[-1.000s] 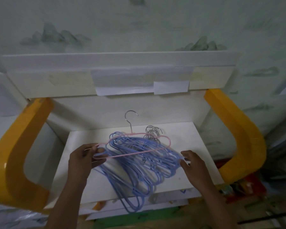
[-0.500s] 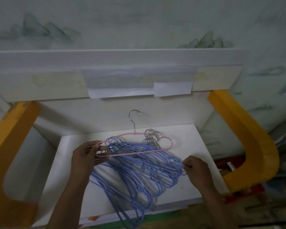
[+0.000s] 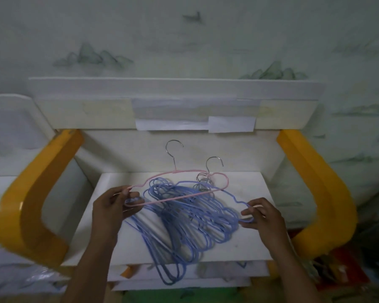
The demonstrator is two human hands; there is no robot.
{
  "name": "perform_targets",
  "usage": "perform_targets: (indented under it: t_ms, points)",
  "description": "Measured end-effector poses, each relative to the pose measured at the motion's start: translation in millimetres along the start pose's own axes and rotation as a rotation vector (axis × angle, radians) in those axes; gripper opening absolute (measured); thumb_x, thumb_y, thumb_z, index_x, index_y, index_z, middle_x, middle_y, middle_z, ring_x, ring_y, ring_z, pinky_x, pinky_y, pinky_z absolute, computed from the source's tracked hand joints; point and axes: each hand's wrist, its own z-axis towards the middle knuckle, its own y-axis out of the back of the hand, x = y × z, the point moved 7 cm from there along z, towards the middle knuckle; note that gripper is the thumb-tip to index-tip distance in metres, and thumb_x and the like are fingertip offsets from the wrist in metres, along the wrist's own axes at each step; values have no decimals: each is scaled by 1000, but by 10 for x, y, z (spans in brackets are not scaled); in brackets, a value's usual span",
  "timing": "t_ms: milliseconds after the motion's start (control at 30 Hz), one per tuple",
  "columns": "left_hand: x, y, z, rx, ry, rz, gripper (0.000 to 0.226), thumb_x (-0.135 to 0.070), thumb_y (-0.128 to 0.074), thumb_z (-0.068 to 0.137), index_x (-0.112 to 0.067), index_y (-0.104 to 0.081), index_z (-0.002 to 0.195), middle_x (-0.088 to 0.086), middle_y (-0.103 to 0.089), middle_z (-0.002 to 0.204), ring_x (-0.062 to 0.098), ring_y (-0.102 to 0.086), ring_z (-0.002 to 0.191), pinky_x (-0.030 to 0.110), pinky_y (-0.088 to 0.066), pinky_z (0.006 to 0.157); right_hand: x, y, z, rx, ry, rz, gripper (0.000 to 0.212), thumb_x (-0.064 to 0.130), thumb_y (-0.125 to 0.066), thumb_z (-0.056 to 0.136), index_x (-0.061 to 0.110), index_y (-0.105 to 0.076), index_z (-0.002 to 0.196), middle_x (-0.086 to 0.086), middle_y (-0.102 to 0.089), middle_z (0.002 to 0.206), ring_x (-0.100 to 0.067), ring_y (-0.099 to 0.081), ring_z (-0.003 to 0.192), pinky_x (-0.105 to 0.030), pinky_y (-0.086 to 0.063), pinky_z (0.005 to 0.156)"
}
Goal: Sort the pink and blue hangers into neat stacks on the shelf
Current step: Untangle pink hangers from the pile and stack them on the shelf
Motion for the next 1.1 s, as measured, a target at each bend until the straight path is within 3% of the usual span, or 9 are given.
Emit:
perform_targets:
  t_ms: [200, 467, 633, 867, 1100]
  points:
    - [-215, 237, -653, -80, -58, -31, 20, -6, -48, 100, -8, -67, 93, 5, -75, 75, 24, -73, 67, 31, -62, 64, 279, -14, -376, 100, 87, 27, 7, 5, -54, 96, 3, -60, 94, -16, -71, 81, -35, -71, 72, -41, -61, 64]
    - [-303, 1010, -1561, -269, -110, -21, 21, -8, -51, 99, 5, -64, 109, 24, -69, 94, 36, -73, 76, 36, -62, 67, 327, -351, -909, 260, 78, 32, 9, 6, -54, 96, 0, -60, 101, -18, -70, 86, -35, -70, 73, -36, -60, 61]
    - [-399, 1676, -2033, -432, -127, 3, 17, -8, -53, 98, -9, -70, 97, 24, -71, 92, 35, -73, 78, 39, -61, 66, 375, -864, -1160, 354, 52, 74, 8, 2, -52, 97, 1, -59, 99, -14, -72, 81, -34, -70, 65, -35, -60, 57]
    - [-639, 2440, -2494, -556, -196, -52, 16, -8, -50, 99, -3, -65, 102, 23, -68, 93, 31, -73, 76, 34, -61, 66, 663, -1698, -1537, 491, 140, 84, 10, 0, -53, 96, 5, -62, 95, -12, -70, 79, -28, -71, 66, -34, -59, 56]
    - [-754, 3284, -2749, -647, -196, -56, 21, -11, -51, 100, 2, -64, 108, 22, -68, 94, 29, -74, 75, 32, -61, 65, 738, -2493, -1955, 534, 167, 11, 9, 6, -54, 97, 9, -62, 95, -14, -70, 86, -40, -69, 71, -42, -59, 60]
